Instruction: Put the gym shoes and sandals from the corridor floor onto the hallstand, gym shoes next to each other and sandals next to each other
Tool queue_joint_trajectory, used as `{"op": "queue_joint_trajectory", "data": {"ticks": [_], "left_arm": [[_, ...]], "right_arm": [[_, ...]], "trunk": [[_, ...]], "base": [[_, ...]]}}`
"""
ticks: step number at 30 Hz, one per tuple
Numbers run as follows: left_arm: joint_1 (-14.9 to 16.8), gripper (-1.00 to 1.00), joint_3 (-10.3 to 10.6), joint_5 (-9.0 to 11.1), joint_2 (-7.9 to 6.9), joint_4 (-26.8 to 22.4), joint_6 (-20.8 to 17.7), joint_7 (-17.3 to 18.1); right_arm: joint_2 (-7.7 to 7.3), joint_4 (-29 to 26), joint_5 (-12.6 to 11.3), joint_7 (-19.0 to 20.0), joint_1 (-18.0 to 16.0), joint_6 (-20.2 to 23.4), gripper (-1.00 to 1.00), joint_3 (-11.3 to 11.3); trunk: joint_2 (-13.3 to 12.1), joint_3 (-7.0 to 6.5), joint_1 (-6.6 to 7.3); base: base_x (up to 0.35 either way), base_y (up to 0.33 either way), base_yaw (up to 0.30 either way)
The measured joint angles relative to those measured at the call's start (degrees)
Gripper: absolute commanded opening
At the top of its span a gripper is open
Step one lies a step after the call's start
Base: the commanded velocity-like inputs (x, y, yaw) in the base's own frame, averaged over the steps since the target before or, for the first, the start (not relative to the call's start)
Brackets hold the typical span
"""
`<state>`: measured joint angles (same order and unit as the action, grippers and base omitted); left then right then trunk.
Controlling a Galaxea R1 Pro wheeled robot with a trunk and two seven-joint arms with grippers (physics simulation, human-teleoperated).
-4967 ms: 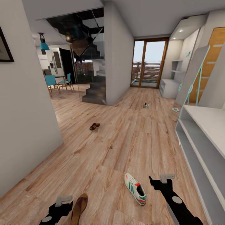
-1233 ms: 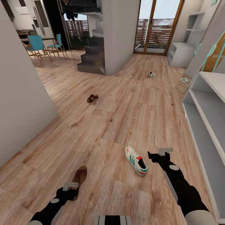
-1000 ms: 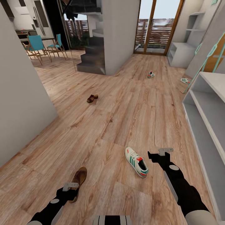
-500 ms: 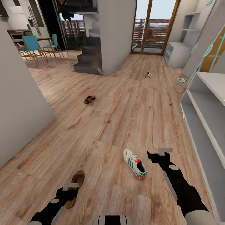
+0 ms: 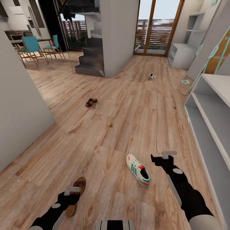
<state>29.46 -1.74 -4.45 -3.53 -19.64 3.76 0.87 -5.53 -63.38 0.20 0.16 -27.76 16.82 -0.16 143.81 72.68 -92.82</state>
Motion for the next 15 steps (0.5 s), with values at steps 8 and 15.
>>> {"op": "queue_joint_trajectory", "data": {"ticks": [8, 15], "left_arm": [[0.0, 1.0, 0.0, 0.0, -0.02, 0.1, 0.0, 0.1], [0.0, 1.0, 0.0, 0.0, -0.02, 0.1, 0.0, 0.1]], "right_arm": [[0.0, 0.0, 0.0, 0.0, 0.0, 0.0, 1.0, 0.0], [0.0, 0.0, 0.0, 0.0, 0.0, 0.0, 1.0, 0.0]], "trunk": [[0.1, 2.2, -0.21], [0.2, 4.38, -0.39]], "base": [[0.0, 0.0, 0.0], [0.0, 0.0, 0.0]]}}
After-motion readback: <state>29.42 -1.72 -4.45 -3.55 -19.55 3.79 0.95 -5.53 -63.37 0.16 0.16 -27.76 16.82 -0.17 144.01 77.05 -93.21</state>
